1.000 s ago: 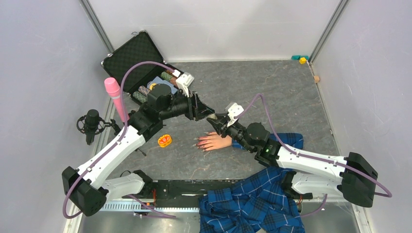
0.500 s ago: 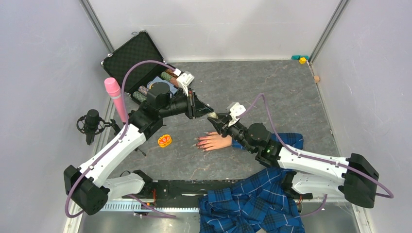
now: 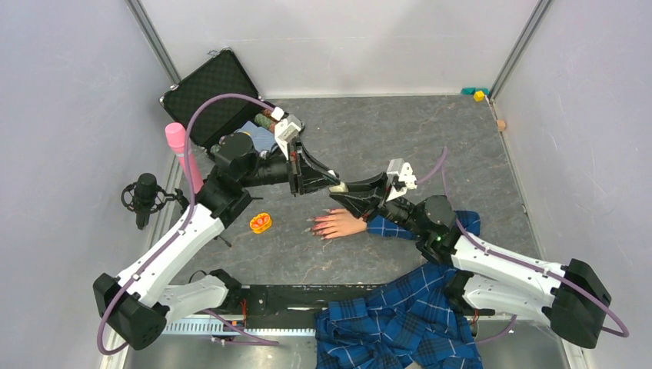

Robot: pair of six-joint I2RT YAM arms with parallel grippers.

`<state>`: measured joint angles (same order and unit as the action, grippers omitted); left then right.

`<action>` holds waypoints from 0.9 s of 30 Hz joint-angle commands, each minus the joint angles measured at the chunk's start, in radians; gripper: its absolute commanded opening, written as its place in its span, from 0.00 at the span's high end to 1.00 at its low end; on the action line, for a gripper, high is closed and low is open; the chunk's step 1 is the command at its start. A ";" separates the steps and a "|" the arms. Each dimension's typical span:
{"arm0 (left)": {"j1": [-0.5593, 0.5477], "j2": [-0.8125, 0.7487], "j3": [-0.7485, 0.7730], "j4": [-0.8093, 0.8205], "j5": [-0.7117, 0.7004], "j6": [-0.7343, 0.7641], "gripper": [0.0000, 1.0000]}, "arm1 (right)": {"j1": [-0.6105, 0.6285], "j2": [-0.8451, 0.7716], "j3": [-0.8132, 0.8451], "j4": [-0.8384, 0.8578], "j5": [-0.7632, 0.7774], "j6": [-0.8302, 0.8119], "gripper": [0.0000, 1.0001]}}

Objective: Paint the nails
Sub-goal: Screw the nail polish bottle.

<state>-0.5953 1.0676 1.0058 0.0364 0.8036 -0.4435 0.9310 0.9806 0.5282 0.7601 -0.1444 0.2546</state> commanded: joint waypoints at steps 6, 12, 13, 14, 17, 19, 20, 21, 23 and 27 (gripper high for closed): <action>-0.050 -0.067 -0.009 0.053 0.307 0.031 0.98 | -0.044 0.007 0.012 0.296 -0.291 0.209 1.00; -0.056 -0.095 -0.016 0.051 0.322 0.056 0.98 | -0.053 0.041 0.021 0.384 -0.376 0.301 1.00; -0.058 -0.097 -0.016 0.051 0.324 0.058 0.98 | -0.054 0.049 0.021 0.412 -0.389 0.318 1.00; -0.057 -0.099 -0.018 0.051 0.324 0.057 0.98 | -0.057 0.059 0.021 0.439 -0.402 0.341 1.00; -0.057 -0.100 -0.018 0.051 0.326 0.058 0.98 | -0.061 0.085 0.028 0.484 -0.428 0.383 1.00; -0.058 -0.101 -0.017 0.051 0.333 0.057 0.98 | -0.062 0.095 0.033 0.497 -0.438 0.396 1.00; -0.058 -0.104 -0.017 0.051 0.335 0.057 0.98 | -0.063 0.099 0.035 0.502 -0.441 0.399 1.00; -0.060 -0.106 -0.018 0.051 0.339 0.058 0.98 | -0.063 0.102 0.036 0.504 -0.443 0.402 1.00; -0.060 -0.111 -0.018 0.051 0.344 0.061 0.98 | -0.063 0.109 0.038 0.510 -0.450 0.408 1.00; -0.060 -0.116 -0.019 0.038 0.324 0.073 0.95 | -0.063 0.111 0.038 0.527 -0.468 0.405 1.00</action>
<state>-0.6350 0.9615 1.0000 0.1112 1.0611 -0.3752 0.8749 1.0943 0.5251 1.1534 -0.6067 0.6693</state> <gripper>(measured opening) 0.240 0.287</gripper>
